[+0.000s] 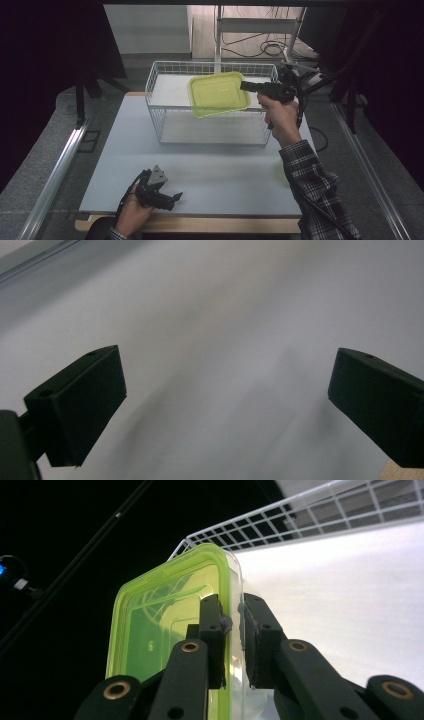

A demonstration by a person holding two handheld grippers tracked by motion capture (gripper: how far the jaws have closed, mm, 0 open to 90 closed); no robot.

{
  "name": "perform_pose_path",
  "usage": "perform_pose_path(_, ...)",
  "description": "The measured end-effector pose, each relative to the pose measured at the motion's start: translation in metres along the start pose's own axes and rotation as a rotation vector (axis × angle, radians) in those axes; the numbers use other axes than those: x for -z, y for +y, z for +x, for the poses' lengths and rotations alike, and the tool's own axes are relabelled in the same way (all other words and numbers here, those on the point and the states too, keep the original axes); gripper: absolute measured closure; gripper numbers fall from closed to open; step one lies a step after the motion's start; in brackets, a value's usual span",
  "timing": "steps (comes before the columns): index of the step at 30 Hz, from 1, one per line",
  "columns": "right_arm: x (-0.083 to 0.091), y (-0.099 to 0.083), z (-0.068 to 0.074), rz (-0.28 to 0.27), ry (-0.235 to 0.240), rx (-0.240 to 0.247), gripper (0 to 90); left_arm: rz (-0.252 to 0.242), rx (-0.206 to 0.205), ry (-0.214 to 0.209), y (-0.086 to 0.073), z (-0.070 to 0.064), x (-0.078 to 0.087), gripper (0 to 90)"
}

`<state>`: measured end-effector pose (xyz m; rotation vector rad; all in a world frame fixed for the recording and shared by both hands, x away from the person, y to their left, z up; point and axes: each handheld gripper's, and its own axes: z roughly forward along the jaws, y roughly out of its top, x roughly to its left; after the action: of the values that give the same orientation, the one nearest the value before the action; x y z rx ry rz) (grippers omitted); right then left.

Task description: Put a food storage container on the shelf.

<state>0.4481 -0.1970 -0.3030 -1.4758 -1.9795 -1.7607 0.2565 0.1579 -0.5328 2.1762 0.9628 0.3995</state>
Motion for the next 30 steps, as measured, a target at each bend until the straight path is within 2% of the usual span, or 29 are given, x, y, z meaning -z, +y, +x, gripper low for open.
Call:
perform_pose_path(1,-0.003,0.004,0.0,-0.008,-0.019,0.002,80.0,0.0,0.0,0.0,0.0,0.0,0.0,2.0)
perform_pose_path(9,-0.019,0.014,0.002,-0.027,-0.066,0.018,80.0,0.004,-0.004,0.001,0.0,0.0,0.0,2.0)
perform_pose_path(16,-0.032,0.018,0.002,-0.037,-0.108,0.032,79.9,0.003,-0.003,0.0,0.0,0.0,0.0,2.1)
perform_pose_path(17,-0.036,0.018,0.002,-0.039,-0.126,0.035,79.9,0.003,-0.004,0.0,0.0,0.0,0.0,2.1)
perform_pose_path(23,-0.043,0.016,0.0,-0.055,-0.174,0.05,79.9,0.003,-0.006,0.001,0.0,0.0,0.0,2.0)
perform_pose_path(28,-0.044,0.014,-0.002,-0.055,-0.183,0.044,79.4,0.003,-0.008,0.002,0.0,-0.001,0.0,2.0)
perform_pose_path(29,-0.044,0.013,-0.002,-0.05,-0.209,0.065,78.4,0.004,-0.01,0.003,0.0,-0.001,-0.001,2.0)
perform_pose_path(30,-0.044,0.013,-0.002,-0.05,-0.209,0.065,78.4,0.004,-0.01,0.003,0.0,-0.001,-0.001,2.0)
